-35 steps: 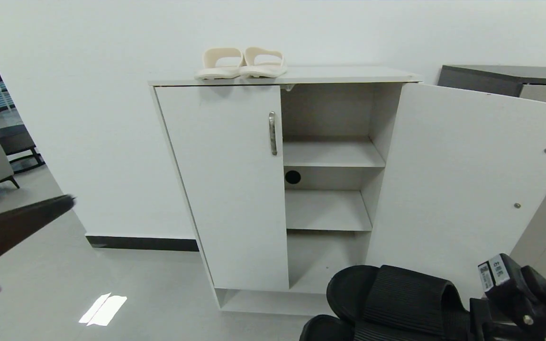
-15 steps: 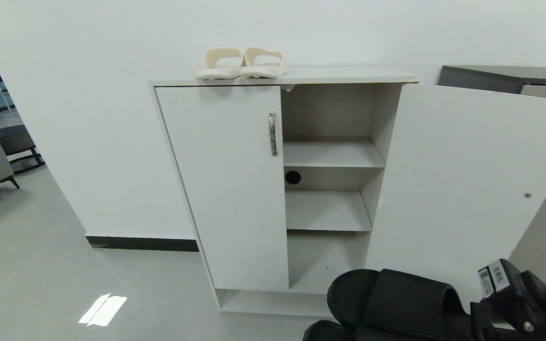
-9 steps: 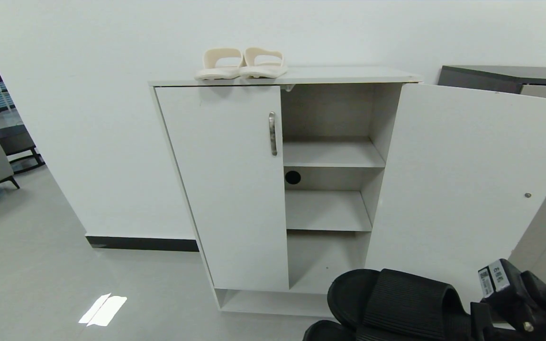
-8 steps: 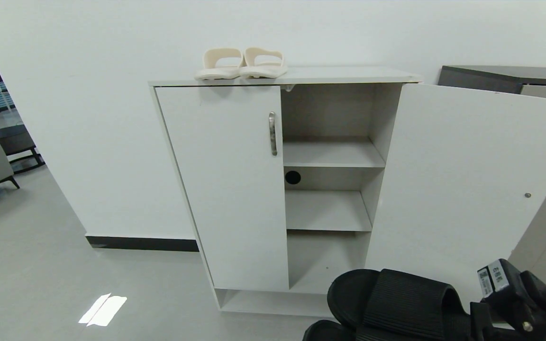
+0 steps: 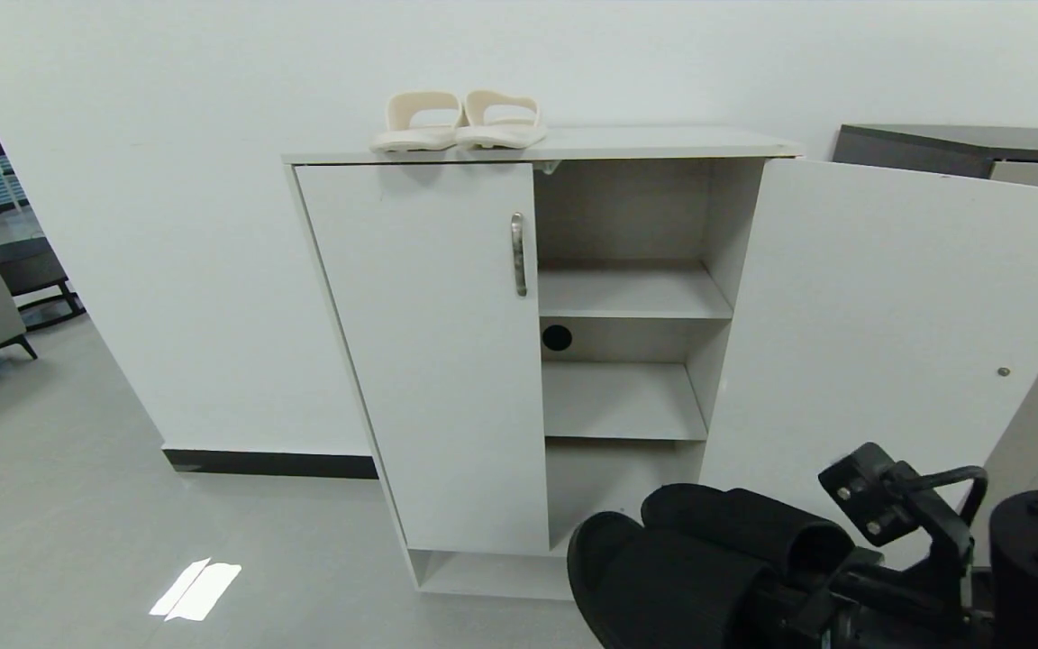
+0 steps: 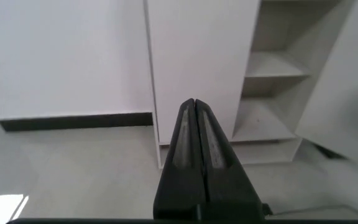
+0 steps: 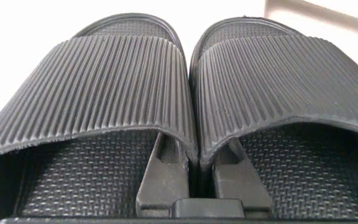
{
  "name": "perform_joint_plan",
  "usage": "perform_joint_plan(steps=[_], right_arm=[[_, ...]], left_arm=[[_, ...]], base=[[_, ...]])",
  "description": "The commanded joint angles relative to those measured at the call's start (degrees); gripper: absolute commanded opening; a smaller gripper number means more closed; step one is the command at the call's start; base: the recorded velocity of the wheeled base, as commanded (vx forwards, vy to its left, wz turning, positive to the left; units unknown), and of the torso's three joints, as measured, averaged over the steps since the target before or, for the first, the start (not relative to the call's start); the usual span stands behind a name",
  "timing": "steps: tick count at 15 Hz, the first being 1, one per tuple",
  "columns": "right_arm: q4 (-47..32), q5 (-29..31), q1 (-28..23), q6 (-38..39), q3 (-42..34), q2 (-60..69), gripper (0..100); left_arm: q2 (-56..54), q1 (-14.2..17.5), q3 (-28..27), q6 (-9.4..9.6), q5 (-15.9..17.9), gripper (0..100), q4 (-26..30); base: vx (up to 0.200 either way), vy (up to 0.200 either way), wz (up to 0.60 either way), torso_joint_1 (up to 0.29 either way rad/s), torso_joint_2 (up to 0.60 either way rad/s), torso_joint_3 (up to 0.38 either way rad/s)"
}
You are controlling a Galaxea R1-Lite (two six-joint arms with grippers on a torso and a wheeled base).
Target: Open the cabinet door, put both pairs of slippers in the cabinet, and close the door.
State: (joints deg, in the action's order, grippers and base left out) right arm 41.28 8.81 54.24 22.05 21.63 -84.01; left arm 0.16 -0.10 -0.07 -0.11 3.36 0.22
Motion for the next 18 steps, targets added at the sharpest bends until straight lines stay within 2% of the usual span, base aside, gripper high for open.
perform_joint_plan(steps=[1, 4, 6, 12, 18], right_arm=[[0.82, 7.53, 5.44, 5.19, 2.81, -7.84, 0], [2.23, 23.35, 6.23, 7.04, 7.55, -20.15, 0], [4.25, 29.07, 4.91, 8.45, 11.16, -26.21, 0], [7.59, 29.33, 1.05, 8.18, 14.94, -30.96, 0], [7.68, 29.59, -3.79, 4.58, 25.04, -37.02, 0]], left_arm=[[-0.07, 0.01, 0.07, -0.42, -0.38, 0, -0.04], [-0.07, 0.01, -0.01, -0.42, -0.46, 0, -0.04], [-0.07, 0.01, -0.01, -0.24, -0.38, 0, -0.04], [-0.07, 0.01, -0.01, 0.37, -0.29, 0, -0.04], [-0.07, 0.01, -0.01, 0.37, -0.11, 0, -0.04]], base=[[0.000, 0.000, 0.00, 0.000, 0.00, 0.000], [0.000, 0.000, 0.00, 0.000, 0.00, 0.000], [0.000, 0.000, 0.00, 0.000, 0.00, 0.000], [0.000, 0.000, 0.00, 0.000, 0.00, 0.000], [0.000, 0.000, 0.00, 0.002, 0.00, -0.131]])
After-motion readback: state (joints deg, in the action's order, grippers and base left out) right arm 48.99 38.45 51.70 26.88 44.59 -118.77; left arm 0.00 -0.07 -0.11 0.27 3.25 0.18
